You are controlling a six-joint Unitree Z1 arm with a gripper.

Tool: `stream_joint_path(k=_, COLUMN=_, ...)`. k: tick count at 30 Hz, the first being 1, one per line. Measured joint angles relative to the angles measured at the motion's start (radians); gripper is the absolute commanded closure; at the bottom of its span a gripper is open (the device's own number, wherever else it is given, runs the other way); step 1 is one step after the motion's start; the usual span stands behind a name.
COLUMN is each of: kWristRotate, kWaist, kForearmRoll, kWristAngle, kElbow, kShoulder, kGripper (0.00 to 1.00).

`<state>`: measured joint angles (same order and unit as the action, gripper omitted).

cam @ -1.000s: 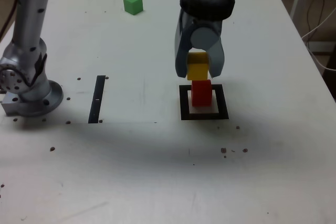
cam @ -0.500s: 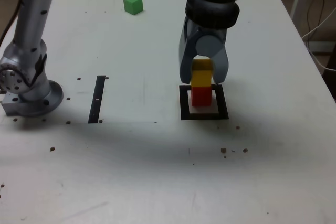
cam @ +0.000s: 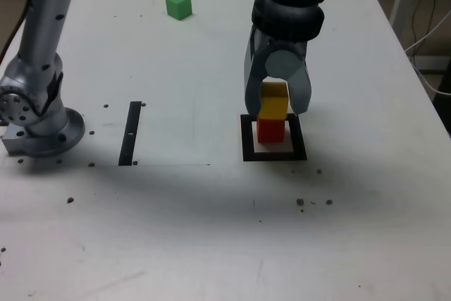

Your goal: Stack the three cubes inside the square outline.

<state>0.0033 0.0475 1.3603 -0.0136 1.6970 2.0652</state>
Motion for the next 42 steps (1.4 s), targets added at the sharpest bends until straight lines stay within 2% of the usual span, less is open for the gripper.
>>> stream_joint_path(k=16, kWristRotate=0.009, kWaist=0.000, kForearmRoll=-0.001, kWristAngle=-0.005, kElbow=-0.010, kShoulder=-0.001, kGripper=0.01)
stream_joint_path(k=21, kWristRotate=0.009, kWaist=0.000, kForearmRoll=0.014, kWristAngle=0.028, kElbow=-0.024, kShoulder=-0.044, kGripper=0.01)
stream_joint_path(k=28, kWristRotate=0.016, kWaist=-0.024, kForearmRoll=0.062, kWristAngle=0.093, kElbow=-0.058, kShoulder=-0.128, kGripper=0.00)
stream_joint_path(k=36, kWristRotate=0.043, kWaist=-0.096, kForearmRoll=0.073, kWristAngle=0.108, kElbow=-0.118, kShoulder=-0.186, kGripper=0.00)
stream_joint_path(k=42, kWristRotate=0.094, kWaist=-0.202, kForearmRoll=0.071, kWristAngle=0.119, kElbow=-0.179, kShoulder=-0.204, kGripper=0.00)
